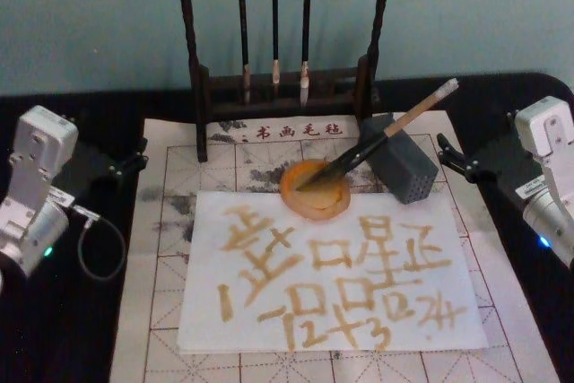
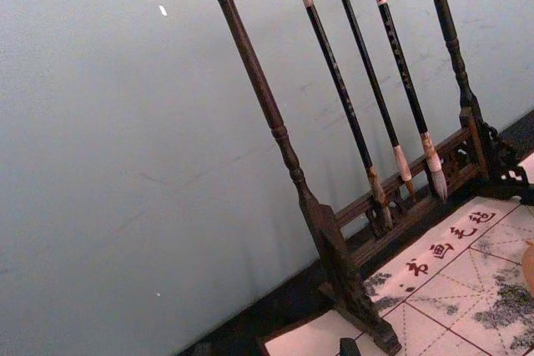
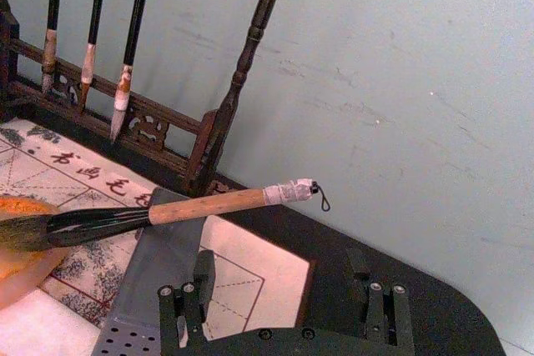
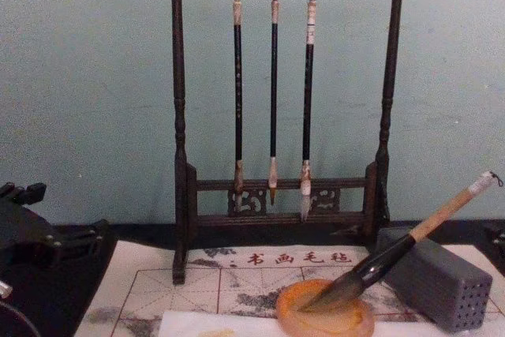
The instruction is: Pick up the brush from the inkstone, write on the paper, then place the brush back to its original position.
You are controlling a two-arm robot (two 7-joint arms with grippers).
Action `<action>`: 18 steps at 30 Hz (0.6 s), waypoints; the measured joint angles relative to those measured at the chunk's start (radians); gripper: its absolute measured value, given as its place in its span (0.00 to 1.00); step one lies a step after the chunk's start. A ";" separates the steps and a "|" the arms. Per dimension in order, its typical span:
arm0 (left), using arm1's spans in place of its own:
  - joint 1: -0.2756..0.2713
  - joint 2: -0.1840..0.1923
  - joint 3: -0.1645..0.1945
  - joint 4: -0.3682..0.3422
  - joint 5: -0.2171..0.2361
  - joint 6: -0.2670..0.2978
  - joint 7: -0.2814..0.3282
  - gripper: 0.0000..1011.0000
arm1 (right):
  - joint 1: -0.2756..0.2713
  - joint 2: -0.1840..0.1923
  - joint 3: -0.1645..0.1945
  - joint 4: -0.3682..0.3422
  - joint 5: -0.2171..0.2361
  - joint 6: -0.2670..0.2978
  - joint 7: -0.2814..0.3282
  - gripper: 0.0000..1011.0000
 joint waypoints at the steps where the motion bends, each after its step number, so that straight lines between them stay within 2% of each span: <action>1: 0.000 0.000 0.000 0.000 0.000 0.000 0.000 0.99 | 0.000 0.000 0.000 0.000 0.000 0.000 0.000 0.99; 18: 0.000 0.000 0.000 0.000 0.000 0.000 0.000 0.99 | 0.000 0.000 0.000 0.000 0.000 0.000 0.000 0.99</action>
